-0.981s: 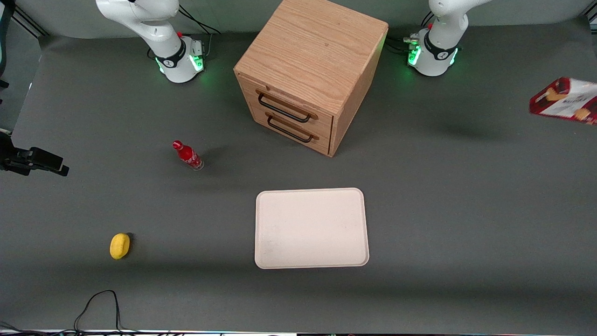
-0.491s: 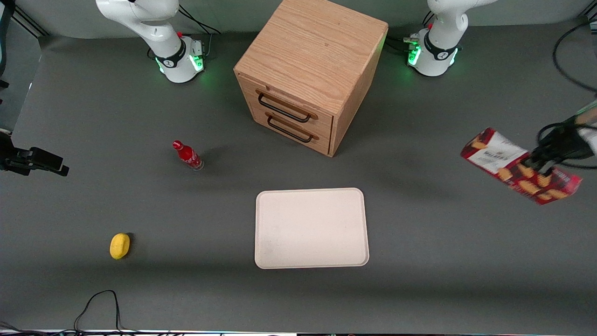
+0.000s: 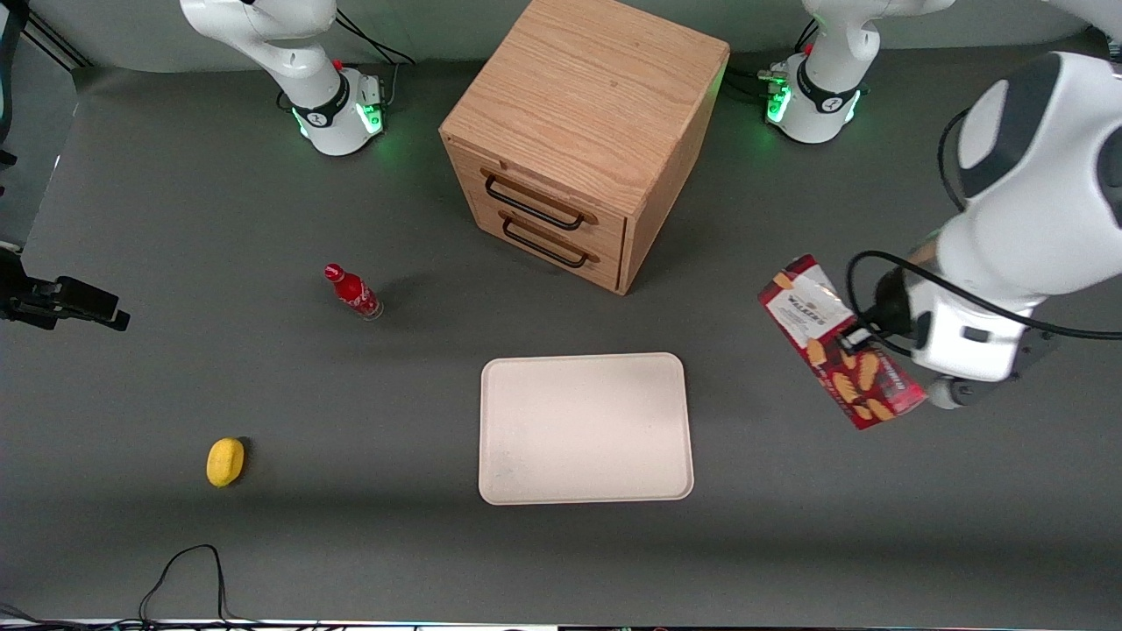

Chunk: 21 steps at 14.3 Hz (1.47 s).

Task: Place red cookie box on tray
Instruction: 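Carry the held cookie box over to the white tray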

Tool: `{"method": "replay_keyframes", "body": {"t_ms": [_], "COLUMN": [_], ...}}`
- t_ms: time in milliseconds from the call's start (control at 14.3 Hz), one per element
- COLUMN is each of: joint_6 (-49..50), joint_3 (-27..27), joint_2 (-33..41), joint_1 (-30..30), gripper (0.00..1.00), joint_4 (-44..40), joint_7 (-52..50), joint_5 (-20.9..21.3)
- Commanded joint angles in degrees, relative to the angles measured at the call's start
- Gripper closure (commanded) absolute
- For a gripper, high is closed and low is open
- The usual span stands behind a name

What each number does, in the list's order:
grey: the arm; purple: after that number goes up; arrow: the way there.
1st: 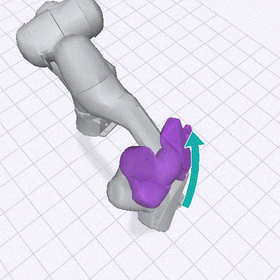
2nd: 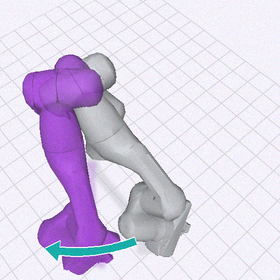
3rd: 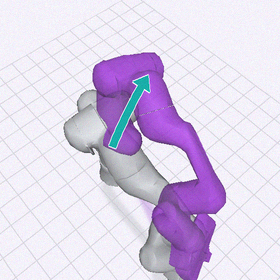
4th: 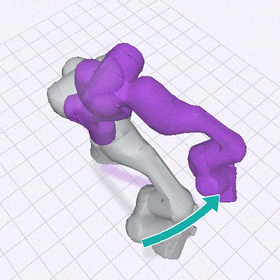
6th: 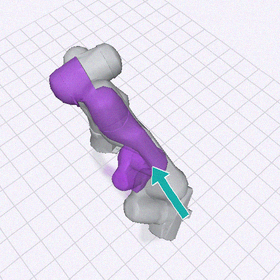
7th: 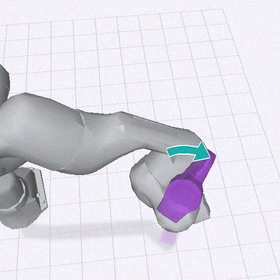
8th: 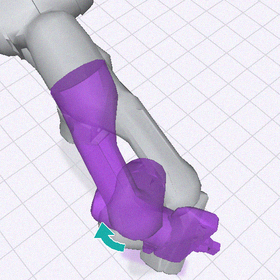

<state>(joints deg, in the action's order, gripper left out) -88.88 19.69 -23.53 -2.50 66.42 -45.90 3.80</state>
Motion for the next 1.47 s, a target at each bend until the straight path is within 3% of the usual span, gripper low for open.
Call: {"method": "replay_keyframes", "body": {"t_ms": [0, 350, 491, 701, 1192, 1402], "joint_6": [2.0, 0.1, -1.7, -1.9, -10.7, -16.9], "joint_3": [-0.4, -0.4, -0.4, -0.6, -0.8, -2.6], "joint_2": [-3.3, -6.2, -6.9, -7.8, -18.1, -20.6], "joint_1": [-4.4, -12.3, -14.5, -14.8, -14.3, -14.4], "gripper": [1.00, 1.00, 1.00, 1.00, 1.00, 1.00], "joint_4": [-6.1, -7.2, -7.2, -7.0, -6.2, -2.1], "joint_7": [3.5, 4.0, 8.9, 16.7, 13.2, 13.4], "joint_5": [1.3, 3.5, 5.5, 5.6, 5.5, 5.9]}}
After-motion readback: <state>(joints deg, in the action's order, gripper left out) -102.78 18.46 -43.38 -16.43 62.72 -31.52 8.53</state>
